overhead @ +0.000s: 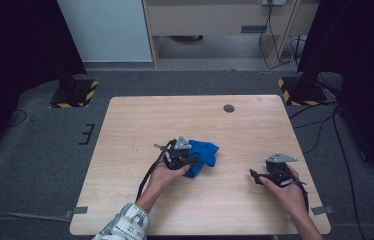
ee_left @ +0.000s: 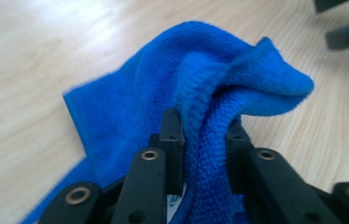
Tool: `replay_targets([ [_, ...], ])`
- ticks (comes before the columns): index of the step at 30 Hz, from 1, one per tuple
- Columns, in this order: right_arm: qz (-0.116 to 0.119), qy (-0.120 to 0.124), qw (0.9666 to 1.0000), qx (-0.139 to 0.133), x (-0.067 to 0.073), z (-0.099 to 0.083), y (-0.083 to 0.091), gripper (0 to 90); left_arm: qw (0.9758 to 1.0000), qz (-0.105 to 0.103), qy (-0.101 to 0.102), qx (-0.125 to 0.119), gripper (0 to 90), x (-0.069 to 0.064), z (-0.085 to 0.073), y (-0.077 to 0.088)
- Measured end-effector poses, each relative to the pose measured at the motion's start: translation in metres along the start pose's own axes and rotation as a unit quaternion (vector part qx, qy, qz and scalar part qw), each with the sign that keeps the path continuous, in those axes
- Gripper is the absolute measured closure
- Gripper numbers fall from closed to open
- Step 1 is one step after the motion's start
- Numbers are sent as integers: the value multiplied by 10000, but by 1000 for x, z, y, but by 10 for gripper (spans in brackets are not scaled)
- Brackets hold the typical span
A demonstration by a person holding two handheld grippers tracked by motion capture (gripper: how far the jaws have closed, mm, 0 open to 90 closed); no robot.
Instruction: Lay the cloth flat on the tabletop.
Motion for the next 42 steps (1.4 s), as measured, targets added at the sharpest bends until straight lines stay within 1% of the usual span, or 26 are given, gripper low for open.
replay_targets([
  [3,91,151,9998,-43,6,5,0,303,9999,66,77,-39,630,-1,-5,-4],
  [4,107,199,9997,-71,8,7,-1,312,9999,100,101,-74,570,-1,-6,-4],
  [5,152,279,9994,-103,14,11,-2,332,9998,142,131,-93,413,-2,-7,-4],
  [6,173,332,9992,-113,16,13,-2,341,9998,151,133,-91,379,-2,-8,-3],
  [7,173,332,9992,-113,16,13,-2,341,9998,138,128,-110,379,-3,-9,-2],
  [8,207,348,9991,-126,18,14,-2,352,9998,119,126,-137,357,-3,-9,0],
  [9,263,397,9987,-155,23,16,-2,368,9997,62,127,-210,298,-5,-10,4],
  [10,263,397,9987,-155,23,16,-2,368,9997,62,127,-210,280,-5,-10,4],
  [12,341,432,9983,-172,27,18,-3,395,9995,-22,145,-279,260,-7,-11,8],
  [14,443,554,9973,-202,32,20,-2,427,9993,-68,150,-326,231,-9,-11,12],
  [16,496,547,9971,-196,34,20,-2,437,9990,-103,136,-407,225,-11,-10,17],
  [18,569,611,9962,-236,35,21,0,482,9989,-37,117,-448,221,-11,-10,22],
  [19,569,611,9962,-236,35,21,0,482,9989,16,110,-458,221,-11,-11,25],
  [21,636,659,9954,-269,36,22,0,544,9986,56,198,-494,240,-8,-16,31],
  [25,736,713,9941,-363,42,26,0,610,9989,166,180,-402,263,-1,-27,40],
  [27,792,813,9928,-395,47,30,0,651,9986,163,220,-443,291,1,-33,45],
  [30,880,969,9905,-418,56,35,-2,699,9990,217,155,-345,309,2,-41,47],
  [31,948,1027,9893,-424,61,38,-4,709,9991,255,141,-310,324,2,-44,47],
  [32,984,1037,9888,-430,63,39,-4,709,9992,277,131,-257,333,4,-48,46],
  [34,1017,1047,9884,-418,65,39,-5,705,9992,297,144,-230,340,6,-50,46],
  [36,1082,1066,9875,-427,68,40,-6,677,9991,324,186,-202,353,8,-52,45],
  [37,1140,1097,9865,-422,69,41,-7,631,9991,330,201,-195,363,9,-52,44],
  [38,1140,1097,9865,-422,69,41,-7,631,9991,315,194,-184,363,9,-52,43],
  [40,1228,1066,9858,-420,71,42,-7,594,9994,295,129,-124,368,9,-53,41],
  [41,1283,1073,9850,-422,72,42,-7,559,9994,296,118,-93,370,9,-54,40],
  [42,1342,1077,9841,-437,74,43,-7,555,9995,300,103,-61,370,9,-54,38],
])
Point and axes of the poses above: each handheld gripper's, and its own axes: y roughly backward along the jaws, z roughly out of its top, x roughly to its left, the point moved 2 cm from there along -y, roughly forward along the jaws, and after that the axes turned 6 degrees about x, right-handed, at the moved point
